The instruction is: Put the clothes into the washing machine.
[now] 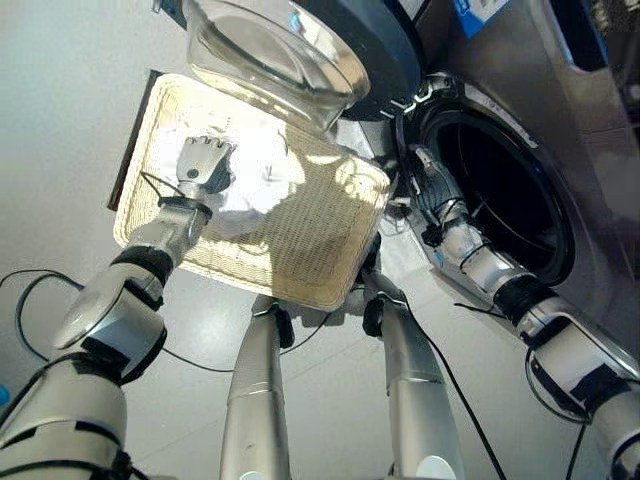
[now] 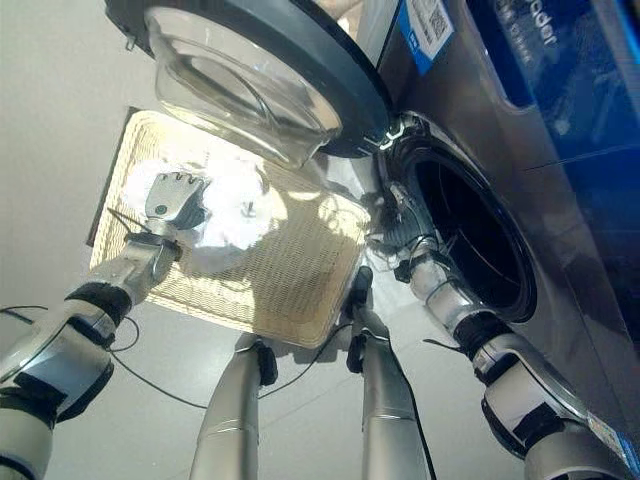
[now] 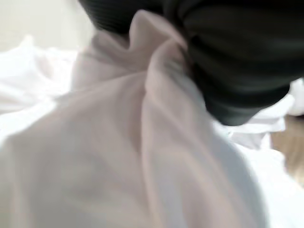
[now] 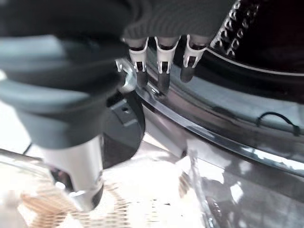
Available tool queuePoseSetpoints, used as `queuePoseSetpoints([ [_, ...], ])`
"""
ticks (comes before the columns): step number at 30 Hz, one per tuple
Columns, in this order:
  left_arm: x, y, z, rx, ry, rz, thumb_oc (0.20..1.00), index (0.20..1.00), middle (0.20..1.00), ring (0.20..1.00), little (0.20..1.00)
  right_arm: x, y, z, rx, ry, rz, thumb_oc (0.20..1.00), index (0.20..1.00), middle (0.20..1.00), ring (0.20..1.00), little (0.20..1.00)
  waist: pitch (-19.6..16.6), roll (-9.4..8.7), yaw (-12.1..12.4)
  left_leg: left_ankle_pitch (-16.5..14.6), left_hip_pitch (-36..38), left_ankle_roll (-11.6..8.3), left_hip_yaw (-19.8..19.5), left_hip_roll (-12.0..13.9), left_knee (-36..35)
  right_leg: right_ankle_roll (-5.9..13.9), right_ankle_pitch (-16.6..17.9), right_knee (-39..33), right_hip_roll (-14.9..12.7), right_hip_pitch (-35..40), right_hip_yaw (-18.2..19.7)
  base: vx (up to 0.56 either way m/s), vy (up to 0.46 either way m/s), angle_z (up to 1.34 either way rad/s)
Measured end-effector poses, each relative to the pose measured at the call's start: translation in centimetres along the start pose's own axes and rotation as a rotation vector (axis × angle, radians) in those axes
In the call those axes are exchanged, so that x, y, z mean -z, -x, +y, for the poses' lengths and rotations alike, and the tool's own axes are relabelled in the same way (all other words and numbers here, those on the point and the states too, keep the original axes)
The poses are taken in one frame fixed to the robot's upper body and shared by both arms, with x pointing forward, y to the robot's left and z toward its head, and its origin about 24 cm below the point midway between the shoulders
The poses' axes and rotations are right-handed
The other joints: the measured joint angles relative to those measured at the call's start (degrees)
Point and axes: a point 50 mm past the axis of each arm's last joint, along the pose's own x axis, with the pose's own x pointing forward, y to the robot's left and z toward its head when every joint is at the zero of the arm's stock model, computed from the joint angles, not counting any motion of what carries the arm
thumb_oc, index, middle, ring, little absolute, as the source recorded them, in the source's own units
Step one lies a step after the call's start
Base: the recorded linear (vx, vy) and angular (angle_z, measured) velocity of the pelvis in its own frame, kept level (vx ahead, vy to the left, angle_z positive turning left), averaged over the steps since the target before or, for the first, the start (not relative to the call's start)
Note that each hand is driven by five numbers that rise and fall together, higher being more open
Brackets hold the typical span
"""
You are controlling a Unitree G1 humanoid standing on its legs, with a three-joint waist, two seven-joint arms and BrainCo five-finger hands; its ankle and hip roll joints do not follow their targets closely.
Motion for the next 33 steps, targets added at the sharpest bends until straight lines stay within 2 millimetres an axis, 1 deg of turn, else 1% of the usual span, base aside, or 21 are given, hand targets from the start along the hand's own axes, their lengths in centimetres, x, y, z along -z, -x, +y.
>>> queuePoseSetpoints([
  [2, -0.3, 0.1, -0.1, -0.018, 0.106, 0.028, 0.2, 0.2, 0.2, 0.2, 0.2, 0.2, 0.1, 0.0, 0.005, -0.008, 0.008, 1.0, 1.0, 1.0, 1.0, 1.0, 0.0, 0.0, 0.18, 0.0, 0.41, 0.0, -0.02, 0.03, -0.01, -0.03, 0.02, 0.0, 0.04, 0.36, -0.02, 0.0, 0.0, 0.0],
  [4, -0.7, 0.3, -0.3, -0.034, 0.251, 0.077, 0.2, 0.2, 0.2, 0.2, 0.2, 0.3, 0.3, 0.1, 0.01, -0.025, 0.016, 1.0, 1.0, 1.0, 1.0, 1.0, 0.01, -0.01, 0.18, 0.01, 0.85, 0.01, -0.07, 0.08, -0.01, -0.04, 0.05, -0.08, 0.1, 0.92, -0.04, 0.0, 0.0, 0.0],
  [7, -1.1, 0.6, -0.7, -0.035, 0.364, 0.102, 0.2, 0.2, 0.2, 0.2, 0.2, 0.0, 0.4, 0.2, 0.004, -0.035, 0.006, 1.0, 1.0, 1.0, 1.0, 1.0, 0.01, -0.01, 0.27, 0.03, 1.22, 0.04, -0.08, 0.11, -0.1, -0.11, 0.13, -0.41, 0.18, 1.36, -0.1, 0.0, 0.0, 0.0],
  [9, -1.6, 1.4, -1.2, -0.039, 0.489, 0.13, 0.2, 0.2, 0.2, 0.2, 0.2, 0.0, 0.7, 0.8, -0.013, -0.051, 0.012, 1.0, 1.0, 1.0, 1.0, 1.0, 0.02, 0.0, 0.37, 0.02, 2.24, 0.03, -0.02, 0.16, -0.26, -0.38, 0.32, -0.56, 0.21, 2.28, -0.11, 0.0, 0.0, 0.0],
  [11, -1.9, 1.7, -1.5, -0.037, 0.545, 0.133, 0.2, 0.2, 0.2, 0.2, 0.2, 0.1, 0.9, 1.1, -0.027, -0.058, 0.017, 1.0, 1.0, 1.0, 1.0, 1.0, 0.03, 0.01, 0.58, 0.0, 2.89, 0.0, 0.02, 0.13, -0.49, -0.37, 0.3, -0.69, 0.23, 2.9, -0.11, 0.0, 0.0, 0.0],
  [12, -2.6, 1.8, -1.6, -0.04, 0.625, 0.135, 0.2, 0.2, 0.2, 0.2, 0.2, 0.1, 1.1, 1.2, -0.04, -0.068, 0.018, 1.0, 1.0, 1.0, 1.0, 1.0, 0.03, 0.01, 1.29, 0.0, 3.55, 0.0, 0.12, 0.1, -0.81, -0.36, 0.3, -0.84, 0.22, 3.34, -0.03, 0.0, 0.0, 0.0],
  [14, -2.9, 2.0, -1.6, -0.041, 0.718, 0.14, 0.2, 0.2, 0.2, 0.2, 0.2, -0.1, 1.1, 1.5, -0.055, -0.092, 0.016, 1.0, 1.0, 1.0, 1.0, 1.0, 0.03, 0.01, 1.51, 0.0, 3.93, 0.0, 0.1, 0.09, -0.83, -0.36, 0.29, -0.85, 0.21, 3.8, -0.11, 0.0, 0.0, 0.0],
  [17, -4.0, 2.4, -2.0, -0.015, 0.891, 0.142, 0.2, 0.2, 0.2, 0.2, 0.2, -0.2, 1.2, 1.9, -0.123, -0.106, 0.015, 1.0, 1.0, 1.0, 1.0, 1.0, 0.04, 0.03, 2.55, 0.04, 5.14, 0.05, 0.04, -0.07, -1.1, -0.31, 0.26, -0.9, 0.08, 4.9, -0.1, 0.0, 0.0, 0.0],
  [18, -4.3, 2.4, -2.1, -0.003, 0.928, 0.136, 0.2, 0.2, 0.2, 0.2, 0.2, -0.1, 1.2, 1.9, -0.139, -0.114, 0.02, 1.0, 1.0, 1.0, 1.0, 1.0, 0.04, 0.03, 3.02, 0.04, 5.48, 0.05, 0.03, -0.09, -1.27, -0.29, 0.24, -0.91, 0.08, 5.09, -0.09, 0.0, 0.0, 0.0],
  [19, -4.3, 2.4, -2.1, -0.003, 0.928, 0.136, 0.2, 0.2, 0.2, 0.2, 0.2, -0.1, 1.2, 1.9, -0.139, -0.114, 0.02, 1.0, 1.0, 1.0, 1.0, 1.0, 0.04, 0.03, 3.02, 0.04, 5.48, 0.05, 0.03, -0.09, -1.27, -0.29, 0.24, -0.91, 0.08, 5.09, -0.09, 0.0, -0.008, 0.05],
  [20, -4.7, 2.6, -2.1, 0.017, 0.991, 0.126, 0.2, 0.2, 0.2, 0.2, 0.2, -0.3, 1.2, 2.3, -0.177, -0.132, 0.018, 1.0, 1.0, 1.0, 1.0, 1.0, 0.04, 0.03, 3.2, 0.21, 5.62, 0.07, -0.12, -0.22, -1.51, 0.01, 0.04, -0.9, -0.02, 5.29, -0.35, 0.0, -0.008, 0.06],
  [21, -4.8, 2.6, -2.1, 0.026, 1.01, 0.12, 0.2, 0.2, 0.2, 0.2, 0.2, -0.4, 1.3, 2.5, -0.188, -0.139, 0.019, 1.0, 1.0, 1.0, 1.0, 1.0, 0.04, 0.04, 3.21, 0.26, 5.62, 0.08, -0.18, -0.26, -1.53, 0.02, 0.03, -0.89, -0.05, 5.3, -0.41, 0.0, -0.012, 0.07],
  [24, -5.5, 3.1, -2.4, 0.073, 1.159, 0.104, 0.2, 0.2, 0.2, 0.2, 0.2, -0.7, 1.3, 3.2, -0.25, -0.196, 0.023, 1.0, 1.0, 1.0, 1.0, 1.0, 0.05, 0.06, 3.27, 0.44, 5.7, 0.14, -0.46, -0.47, -1.76, 0.02, 0.03, -0.89, -0.22, 5.34, -0.48, 0.0, -0.008, 0.02],
  [25, -5.9, 3.2, -2.6, 0.114, 1.22, 0.086, 0.2, 0.2, 0.2, 0.2, 0.2, -0.9, 1.4, 3.6, -0.283, -0.231, 0.025, 1.0, 1.0, 1.0, 1.0, 1.0, 0.06, 0.08, 3.35, 0.54, 5.73, 0.14, -0.59, -0.53, -1.88, 0.01, 0.04, -0.87, -0.25, 5.38, -0.59, 0.0, -0.007, 0.03],
  [28, -6.9, 3.4, -2.9, 0.178, 1.296, 0.043, 0.2, 0.2, 0.2, 0.2, 0.2, -1.2, 1.4, 4.0, -0.326, -0.294, 0.032, 1.0, 1.0, 1.0, 1.0, 1.0, 0.14, 0.22, 3.97, 0.67, 6.11, 0.17, -0.58, -0.65, -2.2, -0.15, 0.15, -0.86, -0.35, 5.6, -0.61, 0.0, -0.002, 0.01],
  [29, -7.6, 3.7, -3.2, 0.226, 1.334, 0.011, 0.2, 0.2, 0.2, 0.2, 0.2, -1.4, 1.4, 4.4, -0.355, -0.345, 0.036, 1.0, 1.0, 1.0, 1.0, 1.0, 0.22, 0.36, 4.52, 0.69, 6.84, 0.15, -0.56, -0.69, -2.5, -0.25, 0.18, -0.89, -0.38, 6.29, -0.61, 0.0, 0.0, 0.0],
  [31, -7.8, 3.7, -3.1, 0.261, 1.353, -0.02, 0.2, 0.2, 0.2, 0.2, 0.2, -2.0, 1.2, 4.7, -0.379, -0.387, 0.026, 1.0, 1.0, 1.0, 1.0, 1.0, 0.21, 0.37, 4.58, 0.83, 7.59, 0.18, -0.58, -0.85, -2.92, -0.22, 0.15, -0.99, -0.5, 6.91, -0.66, 0.0, 0.003, 0.02],
  [33, -8.0, 3.5, -2.7, 0.279, 1.378, -0.06, 0.2, 0.2, 0.2, 0.2, 0.2, -2.5, 0.8, 4.5, -0.393, -0.434, 0.017, 1.0, 1.0, 1.0, 1.0, 1.0, 0.21, 0.38, 4.58, 0.98, 7.74, 0.3, -0.57, -1.0, -3.04, -0.21, 0.15, -0.96, -0.69, 7.03, -0.66, 0.0, 0.005, 0.02],
])
